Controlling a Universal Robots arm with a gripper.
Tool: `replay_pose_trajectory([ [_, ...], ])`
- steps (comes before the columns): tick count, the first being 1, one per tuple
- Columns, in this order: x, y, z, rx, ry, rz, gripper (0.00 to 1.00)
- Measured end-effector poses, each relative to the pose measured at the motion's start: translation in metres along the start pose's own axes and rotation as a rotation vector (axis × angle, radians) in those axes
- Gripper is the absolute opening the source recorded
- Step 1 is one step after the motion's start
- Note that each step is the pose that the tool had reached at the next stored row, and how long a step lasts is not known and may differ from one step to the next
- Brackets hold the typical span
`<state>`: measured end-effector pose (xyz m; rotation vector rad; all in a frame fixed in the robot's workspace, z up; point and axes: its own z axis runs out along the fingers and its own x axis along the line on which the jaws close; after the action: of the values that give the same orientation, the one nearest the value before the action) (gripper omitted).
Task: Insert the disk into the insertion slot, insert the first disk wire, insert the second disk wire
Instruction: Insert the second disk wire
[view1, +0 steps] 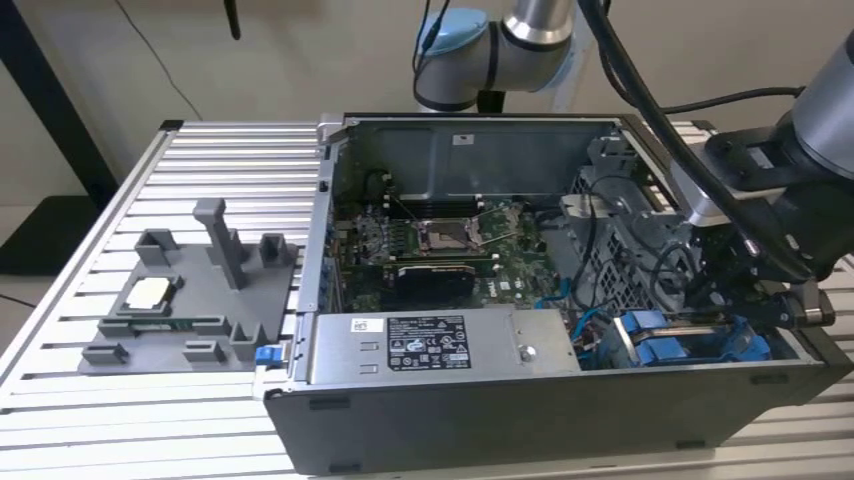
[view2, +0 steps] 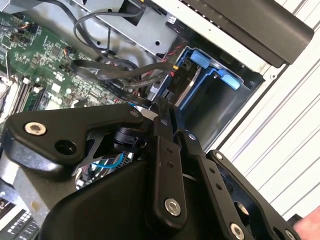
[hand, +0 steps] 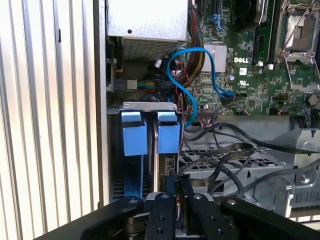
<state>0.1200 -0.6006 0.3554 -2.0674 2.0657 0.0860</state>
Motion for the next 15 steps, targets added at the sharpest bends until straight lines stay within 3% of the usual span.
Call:
replay_pose_trajectory([
  [5, 0.0012, 0.0004, 0.0044, 0.0039, 0.0002, -0.001, 0.16],
  [8, 0.0018, 0.0004, 0.0074, 0.0109, -0.0009, -0.002, 0.16],
  [15, 0.0029, 0.001, 0.0129, 0.0442, -0.004, -0.008, 0.16],
])
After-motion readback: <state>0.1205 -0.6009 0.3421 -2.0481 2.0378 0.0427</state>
